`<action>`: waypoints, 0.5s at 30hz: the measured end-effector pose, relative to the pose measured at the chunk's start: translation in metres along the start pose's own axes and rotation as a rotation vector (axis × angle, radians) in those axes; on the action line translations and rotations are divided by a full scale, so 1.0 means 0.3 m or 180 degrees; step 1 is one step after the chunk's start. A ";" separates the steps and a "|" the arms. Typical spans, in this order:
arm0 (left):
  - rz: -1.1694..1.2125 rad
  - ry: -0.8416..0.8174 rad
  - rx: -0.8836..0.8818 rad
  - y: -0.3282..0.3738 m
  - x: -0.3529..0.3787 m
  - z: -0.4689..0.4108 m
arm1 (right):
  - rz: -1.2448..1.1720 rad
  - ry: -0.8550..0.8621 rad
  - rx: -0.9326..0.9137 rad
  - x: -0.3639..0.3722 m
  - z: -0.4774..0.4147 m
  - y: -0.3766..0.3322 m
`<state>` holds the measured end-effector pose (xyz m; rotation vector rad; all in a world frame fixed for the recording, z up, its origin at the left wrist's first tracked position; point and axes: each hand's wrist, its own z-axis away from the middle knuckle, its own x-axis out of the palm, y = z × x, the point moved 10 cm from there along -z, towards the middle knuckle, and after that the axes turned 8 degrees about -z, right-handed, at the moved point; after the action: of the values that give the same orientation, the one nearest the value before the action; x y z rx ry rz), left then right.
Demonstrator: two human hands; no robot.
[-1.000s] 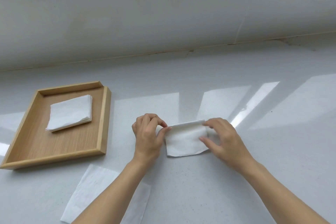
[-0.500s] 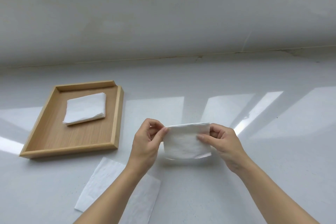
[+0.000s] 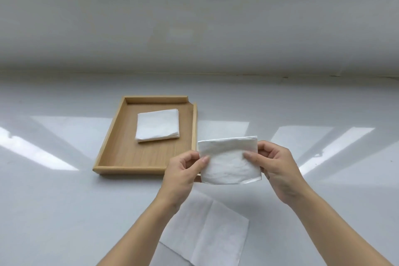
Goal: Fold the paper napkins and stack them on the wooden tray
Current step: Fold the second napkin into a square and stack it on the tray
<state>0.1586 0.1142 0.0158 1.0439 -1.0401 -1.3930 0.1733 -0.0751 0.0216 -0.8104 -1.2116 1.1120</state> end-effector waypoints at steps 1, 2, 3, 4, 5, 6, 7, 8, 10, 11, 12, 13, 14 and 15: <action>-0.0038 0.0073 0.0028 0.007 -0.038 -0.005 | -0.0002 0.0031 0.0022 0.033 -0.016 0.005; -0.0077 0.0145 0.0036 0.013 -0.085 -0.012 | 0.0023 0.0071 0.0047 0.074 -0.036 0.013; -0.0113 0.0218 0.0046 0.018 -0.128 -0.022 | 0.0054 0.0120 0.0066 0.111 -0.055 0.019; -0.0138 0.0300 0.0039 0.025 -0.167 -0.030 | 0.0084 0.0175 0.0077 0.144 -0.073 0.022; -0.0172 0.0398 0.0041 0.031 -0.213 -0.042 | 0.0117 0.0227 0.0073 0.181 -0.094 0.026; -0.0225 0.0491 0.0055 0.039 -0.259 -0.054 | 0.0166 0.0274 0.0049 0.217 -0.115 0.028; -0.0300 0.0569 0.0071 0.046 -0.302 -0.065 | 0.0235 0.0317 0.0012 0.251 -0.139 0.030; -0.0377 0.0629 0.0065 0.053 -0.338 -0.076 | 0.0321 0.0354 -0.0024 0.282 -0.159 0.030; -0.0489 0.0731 0.0005 0.057 -0.406 -0.100 | 0.0473 0.0418 -0.0040 0.335 -0.202 0.039; -0.0529 0.0776 -0.0039 0.055 -0.443 -0.118 | 0.0516 0.0446 -0.0025 0.362 -0.226 0.048; -0.0553 0.0811 -0.0087 0.052 -0.470 -0.134 | 0.0559 0.0464 -0.0006 0.384 -0.246 0.055; -0.0548 0.0832 -0.0129 0.046 -0.494 -0.153 | 0.0627 0.0475 -0.0006 0.406 -0.268 0.060; -0.0525 0.0844 -0.0160 0.042 -0.514 -0.173 | 0.0717 0.0484 -0.0013 0.425 -0.290 0.065; -0.0519 0.0852 -0.0178 0.039 -0.527 -0.193 | 0.0799 0.0498 -0.0018 0.438 -0.310 0.069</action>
<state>0.2268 0.2684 0.0211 1.2569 -0.7301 -1.3585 0.2577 0.0634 0.0228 -1.0555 -1.0015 1.2225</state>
